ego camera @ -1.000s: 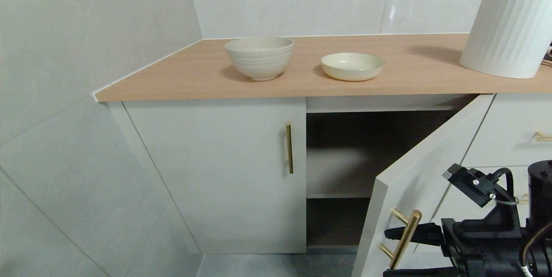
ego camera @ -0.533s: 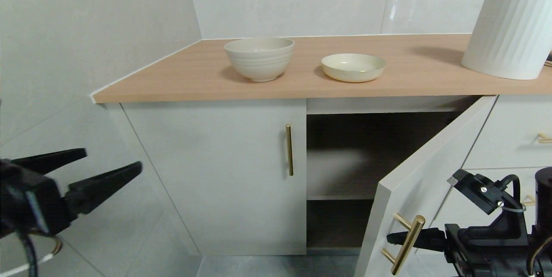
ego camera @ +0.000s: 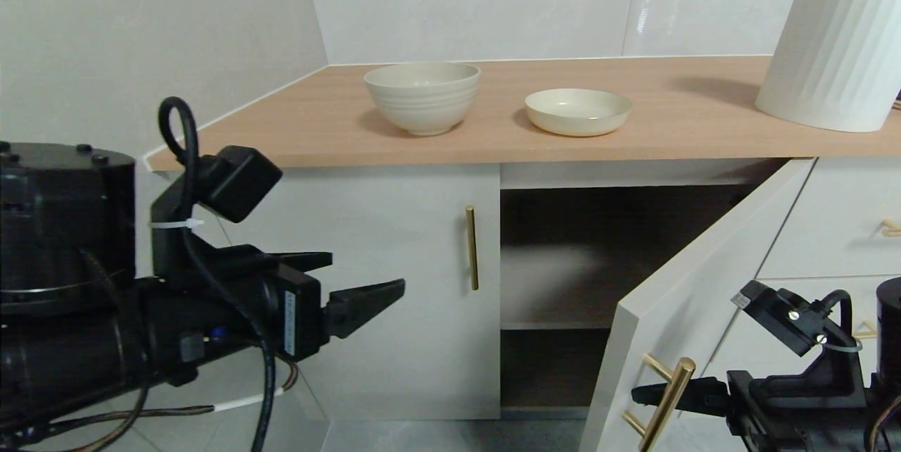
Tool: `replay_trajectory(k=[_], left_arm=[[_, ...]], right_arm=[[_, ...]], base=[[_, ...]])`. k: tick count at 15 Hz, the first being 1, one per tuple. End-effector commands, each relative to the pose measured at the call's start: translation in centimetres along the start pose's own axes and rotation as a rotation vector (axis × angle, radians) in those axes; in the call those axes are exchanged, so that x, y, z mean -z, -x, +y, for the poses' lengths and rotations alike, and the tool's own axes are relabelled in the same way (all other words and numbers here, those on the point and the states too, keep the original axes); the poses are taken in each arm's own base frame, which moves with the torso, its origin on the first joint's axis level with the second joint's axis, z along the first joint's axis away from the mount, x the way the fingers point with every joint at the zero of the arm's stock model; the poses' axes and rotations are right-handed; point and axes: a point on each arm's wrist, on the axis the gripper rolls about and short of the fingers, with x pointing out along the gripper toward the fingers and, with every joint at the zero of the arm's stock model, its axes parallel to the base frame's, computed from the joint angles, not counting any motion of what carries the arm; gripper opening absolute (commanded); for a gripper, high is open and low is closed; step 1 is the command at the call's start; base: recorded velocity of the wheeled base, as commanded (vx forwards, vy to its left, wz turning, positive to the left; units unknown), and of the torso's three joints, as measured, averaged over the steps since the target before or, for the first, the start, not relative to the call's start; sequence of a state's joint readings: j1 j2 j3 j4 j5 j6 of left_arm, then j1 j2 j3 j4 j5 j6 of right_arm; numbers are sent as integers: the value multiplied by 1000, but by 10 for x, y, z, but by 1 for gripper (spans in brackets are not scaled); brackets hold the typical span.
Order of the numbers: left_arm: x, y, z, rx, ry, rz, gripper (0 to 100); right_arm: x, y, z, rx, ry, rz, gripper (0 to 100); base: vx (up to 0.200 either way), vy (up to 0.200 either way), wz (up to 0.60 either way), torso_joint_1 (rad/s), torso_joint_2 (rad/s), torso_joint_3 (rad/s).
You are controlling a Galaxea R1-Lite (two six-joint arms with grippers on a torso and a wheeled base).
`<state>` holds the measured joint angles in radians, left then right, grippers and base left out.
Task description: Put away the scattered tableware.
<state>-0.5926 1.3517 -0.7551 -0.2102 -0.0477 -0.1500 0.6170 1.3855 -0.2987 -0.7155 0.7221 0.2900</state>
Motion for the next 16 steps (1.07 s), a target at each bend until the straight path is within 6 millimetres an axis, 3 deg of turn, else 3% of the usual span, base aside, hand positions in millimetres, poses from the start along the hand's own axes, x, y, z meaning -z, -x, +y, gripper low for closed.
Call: replay_trajectory(k=[1,10,11,16], left_arm=[[15,-34,-16,108,-19,78,100],[41,-106,-56,395,-69,170,100],[43,-113,-62,412,-83,165,0],[43,-132,-79,452,-93,158,0]], right_arm=[[0,1,0,6,0,-2,100],[2,0,0,7,-2,4,100],[2,1,0,7,-1,3,100],[0,4,3,4,13,-14,100]], base=[[0,0,0,0,0,0],[0,0,0,0,0,0],[0,0,0,0,0,0],[0,0,0,0,0,0]])
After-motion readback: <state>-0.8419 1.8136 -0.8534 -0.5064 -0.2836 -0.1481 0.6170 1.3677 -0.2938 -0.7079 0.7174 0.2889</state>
